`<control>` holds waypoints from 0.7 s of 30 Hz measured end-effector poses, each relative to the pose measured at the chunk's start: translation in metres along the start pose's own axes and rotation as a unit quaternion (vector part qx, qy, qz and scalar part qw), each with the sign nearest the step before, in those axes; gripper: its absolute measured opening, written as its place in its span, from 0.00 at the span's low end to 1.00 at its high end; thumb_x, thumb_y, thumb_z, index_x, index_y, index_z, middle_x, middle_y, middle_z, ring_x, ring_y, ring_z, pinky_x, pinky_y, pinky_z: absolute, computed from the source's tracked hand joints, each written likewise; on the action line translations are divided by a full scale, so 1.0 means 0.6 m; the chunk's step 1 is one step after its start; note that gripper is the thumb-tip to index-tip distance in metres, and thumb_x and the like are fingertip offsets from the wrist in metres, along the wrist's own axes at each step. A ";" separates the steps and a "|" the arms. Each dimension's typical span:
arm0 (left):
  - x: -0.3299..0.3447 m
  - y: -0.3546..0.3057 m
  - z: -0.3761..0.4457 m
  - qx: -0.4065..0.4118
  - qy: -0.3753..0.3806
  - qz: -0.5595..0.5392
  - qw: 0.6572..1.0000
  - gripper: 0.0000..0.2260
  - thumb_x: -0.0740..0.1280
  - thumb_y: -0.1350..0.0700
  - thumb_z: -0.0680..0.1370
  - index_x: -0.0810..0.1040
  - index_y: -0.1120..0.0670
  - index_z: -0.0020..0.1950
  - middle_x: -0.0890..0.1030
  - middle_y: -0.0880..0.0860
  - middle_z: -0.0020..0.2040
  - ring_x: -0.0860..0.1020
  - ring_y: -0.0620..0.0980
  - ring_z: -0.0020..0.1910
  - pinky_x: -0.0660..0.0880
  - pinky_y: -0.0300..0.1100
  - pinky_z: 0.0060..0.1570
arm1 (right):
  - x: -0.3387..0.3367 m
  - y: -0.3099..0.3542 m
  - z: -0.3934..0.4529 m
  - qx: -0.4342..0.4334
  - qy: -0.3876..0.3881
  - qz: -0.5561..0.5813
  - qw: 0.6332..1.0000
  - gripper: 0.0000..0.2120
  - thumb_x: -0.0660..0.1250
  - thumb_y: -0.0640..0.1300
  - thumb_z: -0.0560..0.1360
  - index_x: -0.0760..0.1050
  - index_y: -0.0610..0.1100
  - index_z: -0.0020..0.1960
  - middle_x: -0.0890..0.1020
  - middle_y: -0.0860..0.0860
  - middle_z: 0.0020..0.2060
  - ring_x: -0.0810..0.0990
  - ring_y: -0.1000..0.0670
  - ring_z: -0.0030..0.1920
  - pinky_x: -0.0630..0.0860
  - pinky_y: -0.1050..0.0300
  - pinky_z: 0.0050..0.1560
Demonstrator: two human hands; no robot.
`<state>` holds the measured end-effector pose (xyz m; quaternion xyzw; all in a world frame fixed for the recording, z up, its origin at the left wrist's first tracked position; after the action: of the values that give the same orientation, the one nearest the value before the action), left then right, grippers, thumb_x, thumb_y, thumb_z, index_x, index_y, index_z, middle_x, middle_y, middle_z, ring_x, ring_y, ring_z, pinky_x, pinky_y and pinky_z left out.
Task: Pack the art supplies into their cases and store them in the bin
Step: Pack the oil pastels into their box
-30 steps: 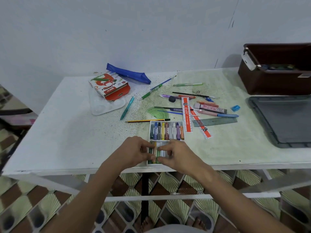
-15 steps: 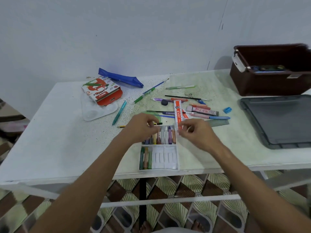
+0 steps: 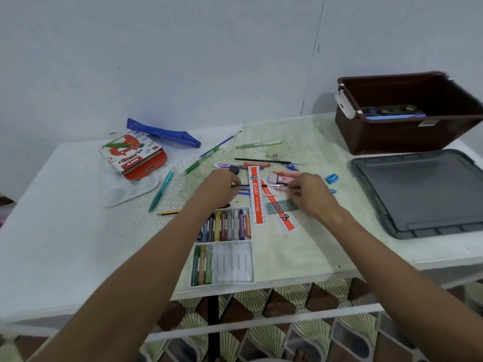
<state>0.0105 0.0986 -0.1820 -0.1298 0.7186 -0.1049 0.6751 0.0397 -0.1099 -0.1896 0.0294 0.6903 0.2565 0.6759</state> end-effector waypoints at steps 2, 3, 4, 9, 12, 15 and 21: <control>0.003 0.002 0.004 -0.004 0.000 0.009 1.000 0.11 0.65 0.56 0.79 0.82 0.55 0.60 0.83 0.54 0.55 0.80 0.51 0.51 0.75 0.41 0.53 | 0.008 -0.005 0.007 -0.006 0.008 -0.013 1.000 0.10 0.65 0.42 0.76 0.83 0.43 0.53 0.81 0.44 0.47 0.74 0.48 0.45 0.74 0.55 0.45; 0.004 0.004 0.006 -0.005 0.000 0.010 1.000 0.11 0.66 0.56 0.79 0.82 0.55 0.59 0.83 0.54 0.53 0.80 0.51 0.50 0.75 0.41 0.53 | 0.013 -0.007 0.011 -0.004 0.015 -0.020 1.000 0.10 0.66 0.43 0.76 0.83 0.44 0.54 0.81 0.45 0.48 0.74 0.47 0.47 0.75 0.54 0.47; 0.005 0.006 0.008 -0.006 0.003 0.007 1.000 0.10 0.66 0.56 0.78 0.83 0.56 0.57 0.83 0.53 0.52 0.80 0.50 0.49 0.75 0.40 0.52 | 0.016 -0.009 0.015 -0.001 0.022 -0.026 0.999 0.10 0.67 0.43 0.76 0.83 0.45 0.54 0.80 0.45 0.50 0.75 0.46 0.49 0.76 0.53 0.49; 0.008 0.011 0.011 0.002 0.023 0.006 1.000 0.07 0.67 0.57 0.77 0.84 0.57 0.50 0.83 0.53 0.48 0.79 0.49 0.45 0.77 0.43 0.49 | 0.018 -0.011 0.024 0.013 0.040 -0.020 0.999 0.08 0.67 0.43 0.76 0.83 0.45 0.53 0.80 0.46 0.50 0.74 0.46 0.51 0.76 0.50 0.52; 0.004 0.018 0.006 -0.001 0.011 -0.013 1.000 0.07 0.66 0.56 0.78 0.83 0.55 0.51 0.83 0.51 0.47 0.77 0.47 0.43 0.74 0.40 0.46 | 0.013 -0.005 0.019 0.011 0.034 -0.001 0.999 0.08 0.67 0.44 0.76 0.82 0.44 0.53 0.80 0.46 0.49 0.75 0.47 0.49 0.76 0.51 0.51; -0.023 0.031 -0.009 -0.035 -0.049 -0.103 0.993 0.05 0.69 0.55 0.75 0.83 0.53 0.48 0.82 0.48 0.44 0.78 0.44 0.42 0.75 0.37 0.46 | 0.000 0.009 0.007 0.004 0.004 0.037 0.999 0.08 0.67 0.41 0.76 0.82 0.43 0.53 0.81 0.48 0.47 0.75 0.51 0.44 0.74 0.56 0.48; -0.078 0.069 -0.079 -0.112 -0.151 -0.332 0.924 0.07 0.75 0.59 0.69 0.82 0.54 0.46 0.83 0.51 0.42 0.82 0.47 0.41 0.77 0.40 0.46 | -0.015 0.080 -0.037 -0.043 -0.002 0.183 0.982 0.08 0.68 0.48 0.76 0.80 0.44 0.43 0.80 0.53 0.36 0.75 0.57 0.33 0.68 0.65 0.35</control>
<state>-0.0360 0.1518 -0.1482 -0.4501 0.5307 -0.2207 0.6834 0.0049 -0.0788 -0.1633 0.1271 0.6600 0.4051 0.6198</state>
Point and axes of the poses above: each hand's wrist, its own z-axis towards the middle knuckle, its own x-axis out of the palm, y = z × x, the point moved 6 cm from there along z, towards the middle knuckle
